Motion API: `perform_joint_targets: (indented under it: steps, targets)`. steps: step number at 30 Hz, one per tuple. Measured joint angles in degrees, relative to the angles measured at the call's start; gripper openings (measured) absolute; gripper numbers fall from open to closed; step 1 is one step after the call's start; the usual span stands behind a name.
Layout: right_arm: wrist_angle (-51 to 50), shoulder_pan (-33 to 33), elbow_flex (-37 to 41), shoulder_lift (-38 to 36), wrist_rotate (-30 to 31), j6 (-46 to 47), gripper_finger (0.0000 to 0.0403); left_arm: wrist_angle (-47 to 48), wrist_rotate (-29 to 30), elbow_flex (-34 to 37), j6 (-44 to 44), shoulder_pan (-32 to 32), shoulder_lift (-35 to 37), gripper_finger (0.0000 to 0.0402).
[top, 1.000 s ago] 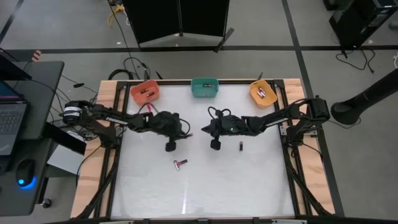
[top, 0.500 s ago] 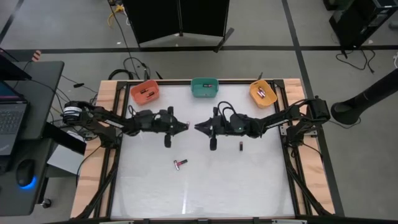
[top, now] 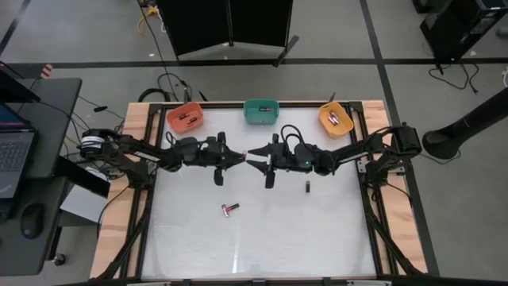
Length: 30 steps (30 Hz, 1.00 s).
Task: Sort batteries
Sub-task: Put the red battery into the green bin
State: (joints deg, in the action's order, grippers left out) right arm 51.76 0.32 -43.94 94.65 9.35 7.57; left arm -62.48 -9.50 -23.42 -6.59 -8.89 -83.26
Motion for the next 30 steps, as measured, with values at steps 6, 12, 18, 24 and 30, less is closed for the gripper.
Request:
perform_joint_targets:
  steps: [6, 12, 18, 24, 30]
  targets:
    - [0.89, -0.13, 0.0, 0.0, 0.04, -0.01, 0.0181, -0.33, 0.43, 0.0, 0.26, 0.0, 0.0, 0.005]
    - [2.65, -0.2, 0.0, 0.0, -0.27, -0.1, 0.0176, -0.32, 1.07, -0.67, 0.09, 0.0, 0.0, 0.005]
    - [2.76, -0.55, -0.76, 0.0, -1.7, -0.29, 0.0171, 3.29, 1.01, -4.15, 0.81, 0.0, 0.0, 0.005]
    - [2.5, -0.65, -0.76, 0.0, -1.69, -1.3, 0.016, 4.16, 0.47, -5.05, 1.73, 0.03, 0.0, 0.005]
    - [2.15, -1.23, -0.76, 0.0, -1.62, -1.13, 0.0153, 4.07, 0.39, -5.05, 1.57, 0.02, 0.0, 0.005]
